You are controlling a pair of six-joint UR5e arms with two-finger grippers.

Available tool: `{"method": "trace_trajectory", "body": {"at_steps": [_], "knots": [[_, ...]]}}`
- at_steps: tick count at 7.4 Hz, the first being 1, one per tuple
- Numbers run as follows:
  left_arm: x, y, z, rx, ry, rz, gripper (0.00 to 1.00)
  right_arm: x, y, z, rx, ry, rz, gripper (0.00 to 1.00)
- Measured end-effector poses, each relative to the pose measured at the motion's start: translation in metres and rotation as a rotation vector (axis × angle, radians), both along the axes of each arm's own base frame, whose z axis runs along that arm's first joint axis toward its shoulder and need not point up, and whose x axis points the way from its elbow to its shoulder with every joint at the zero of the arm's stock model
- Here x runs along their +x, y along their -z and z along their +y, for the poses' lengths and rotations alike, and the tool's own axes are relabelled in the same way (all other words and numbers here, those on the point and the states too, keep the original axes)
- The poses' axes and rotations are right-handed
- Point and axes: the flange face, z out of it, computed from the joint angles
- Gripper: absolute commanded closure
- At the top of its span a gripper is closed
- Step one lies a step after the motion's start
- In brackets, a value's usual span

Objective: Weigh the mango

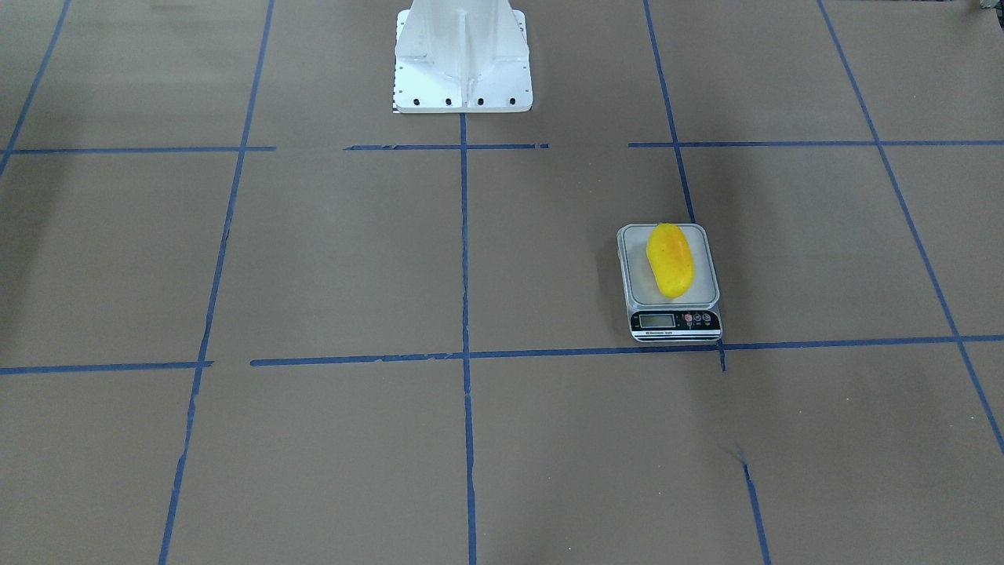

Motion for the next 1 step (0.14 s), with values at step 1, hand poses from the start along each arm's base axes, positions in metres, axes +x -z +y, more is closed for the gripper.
{"method": "trace_trajectory", "body": {"at_steps": [1], "knots": [[-0.0002, 0.0011, -0.0021, 0.003, 0.0, -0.001, 0.0, 0.0, -0.0001, 0.0, 0.0, 0.0, 0.0, 0.0]]}}
